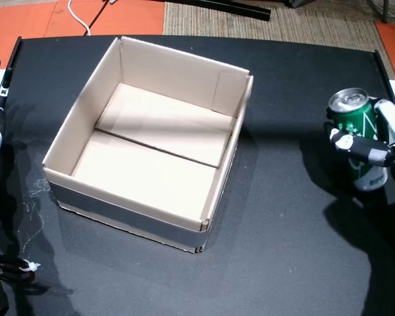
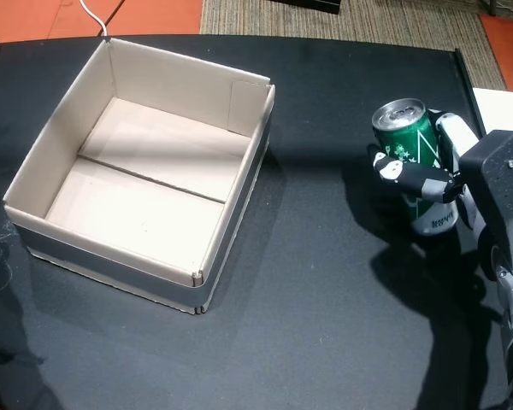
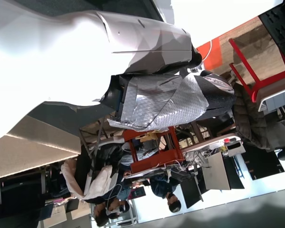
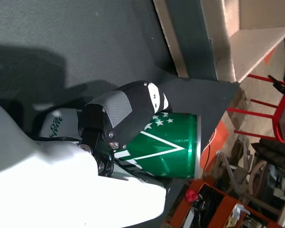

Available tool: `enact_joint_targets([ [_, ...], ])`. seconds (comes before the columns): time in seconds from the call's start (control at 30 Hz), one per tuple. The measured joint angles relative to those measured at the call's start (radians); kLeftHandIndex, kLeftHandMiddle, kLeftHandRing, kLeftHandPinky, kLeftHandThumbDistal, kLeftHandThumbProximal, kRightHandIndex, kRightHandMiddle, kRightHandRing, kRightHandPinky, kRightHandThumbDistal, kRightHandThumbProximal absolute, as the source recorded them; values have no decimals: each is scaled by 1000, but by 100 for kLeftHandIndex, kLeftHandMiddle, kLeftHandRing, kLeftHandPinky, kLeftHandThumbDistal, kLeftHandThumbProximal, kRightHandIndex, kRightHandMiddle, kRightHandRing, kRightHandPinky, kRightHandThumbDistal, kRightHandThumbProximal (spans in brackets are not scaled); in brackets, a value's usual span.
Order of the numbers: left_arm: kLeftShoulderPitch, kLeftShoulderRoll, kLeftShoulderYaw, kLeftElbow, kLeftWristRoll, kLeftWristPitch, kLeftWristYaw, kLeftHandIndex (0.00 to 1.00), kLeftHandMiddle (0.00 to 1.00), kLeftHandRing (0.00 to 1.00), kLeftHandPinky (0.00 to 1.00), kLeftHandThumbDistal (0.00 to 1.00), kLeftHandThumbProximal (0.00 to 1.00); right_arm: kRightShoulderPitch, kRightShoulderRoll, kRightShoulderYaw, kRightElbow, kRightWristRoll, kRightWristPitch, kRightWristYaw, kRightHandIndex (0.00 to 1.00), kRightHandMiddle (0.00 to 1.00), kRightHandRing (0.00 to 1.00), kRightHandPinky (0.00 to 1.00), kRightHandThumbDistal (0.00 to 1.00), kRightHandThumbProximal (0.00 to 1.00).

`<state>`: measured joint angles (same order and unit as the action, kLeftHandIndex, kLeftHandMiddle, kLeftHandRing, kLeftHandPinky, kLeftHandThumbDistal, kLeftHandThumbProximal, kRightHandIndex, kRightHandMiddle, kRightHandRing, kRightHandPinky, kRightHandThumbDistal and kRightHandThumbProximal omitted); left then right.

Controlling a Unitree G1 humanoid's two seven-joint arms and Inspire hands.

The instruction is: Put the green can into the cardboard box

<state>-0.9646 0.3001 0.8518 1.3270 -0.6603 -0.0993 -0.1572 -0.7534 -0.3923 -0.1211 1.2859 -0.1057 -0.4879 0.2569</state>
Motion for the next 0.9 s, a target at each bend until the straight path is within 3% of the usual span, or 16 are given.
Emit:
enact_joint_targets([
  [0.13, 0, 0, 0, 0, 0, 0, 0, 42, 44, 53, 80, 0, 96, 0, 5, -14, 2, 5, -3, -35, 28, 28, 36, 47, 0, 0],
  [0.33, 0, 0, 2, 0, 0, -4, 2, 41, 43, 51, 77, 0, 95, -3, 8, -20, 8, 9, -12, -70, 26, 27, 34, 47, 0, 0],
  [0.47, 0, 0, 5, 0, -1, -4, 0, 42, 44, 55, 81, 0, 94, -17, 0, -7, 8, -15, -51, -106, 23, 22, 29, 44, 0, 0],
  [0.57, 0, -1, 5, 0, -1, -4, -10, 39, 43, 56, 82, 0, 93, -42, -20, -1, -1, -28, -137, -119, 19, 19, 27, 42, 0, 0],
  [0.73, 0, -1, 5, 0, 0, -5, -7, 36, 41, 52, 76, 0, 88, -122, -65, 39, -65, -98, -312, -195, 11, 12, 21, 40, 0, 0],
  [0.9, 0, -4, 2, 0, 1, -5, -6, 33, 39, 52, 76, 0, 91, -260, -112, 72, -129, -159, -456, -289, 5, 6, 17, 37, 0, 0],
])
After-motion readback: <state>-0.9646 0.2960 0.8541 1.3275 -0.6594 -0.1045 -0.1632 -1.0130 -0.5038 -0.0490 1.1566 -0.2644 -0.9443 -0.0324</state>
